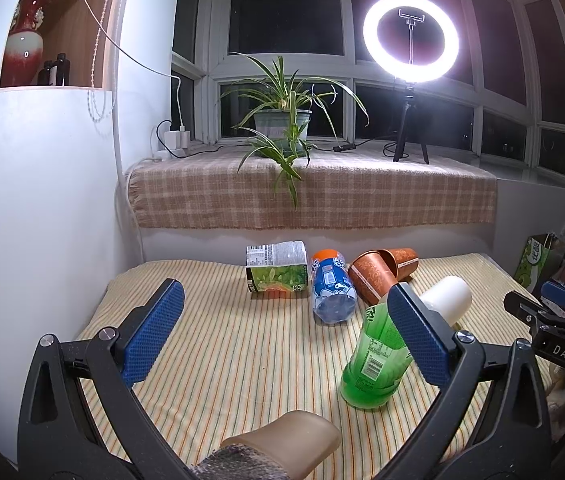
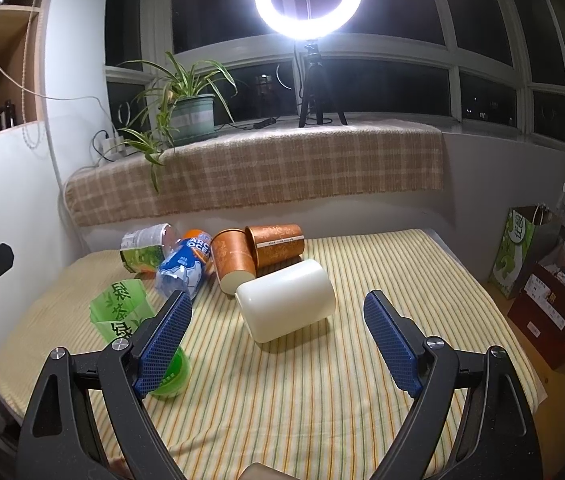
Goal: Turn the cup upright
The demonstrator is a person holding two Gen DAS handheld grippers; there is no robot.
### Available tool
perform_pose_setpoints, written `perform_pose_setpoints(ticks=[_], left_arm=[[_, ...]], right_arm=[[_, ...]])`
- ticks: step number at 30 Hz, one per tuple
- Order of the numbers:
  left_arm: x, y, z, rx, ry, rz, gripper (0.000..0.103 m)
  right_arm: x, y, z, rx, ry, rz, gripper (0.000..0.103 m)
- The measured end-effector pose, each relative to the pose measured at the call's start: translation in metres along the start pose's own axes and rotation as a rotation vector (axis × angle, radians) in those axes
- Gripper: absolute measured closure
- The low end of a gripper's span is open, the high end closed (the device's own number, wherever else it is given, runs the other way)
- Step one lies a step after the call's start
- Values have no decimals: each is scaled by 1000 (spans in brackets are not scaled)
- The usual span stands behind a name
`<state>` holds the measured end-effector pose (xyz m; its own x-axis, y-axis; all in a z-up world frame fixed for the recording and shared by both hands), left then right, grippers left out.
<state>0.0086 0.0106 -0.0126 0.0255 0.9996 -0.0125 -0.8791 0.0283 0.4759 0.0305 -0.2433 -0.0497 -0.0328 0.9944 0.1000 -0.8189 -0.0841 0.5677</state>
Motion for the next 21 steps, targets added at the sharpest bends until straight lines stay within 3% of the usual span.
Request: perform_pose_setpoints(ticks=[21], left_arm=[[2, -2, -8, -7, 3, 16, 0]], right_arm=[[4, -7, -4, 29, 9, 10, 15]])
Point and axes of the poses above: each gripper's, at about its wrist camera, not at the fingertips, and y roughly against the way its jaws point, x to its left, z to its top, the point moved 3 cm from there along -y, roughly the way its jaws point, and after that the axes turned 8 degrees about x, right-handed, at the moved point
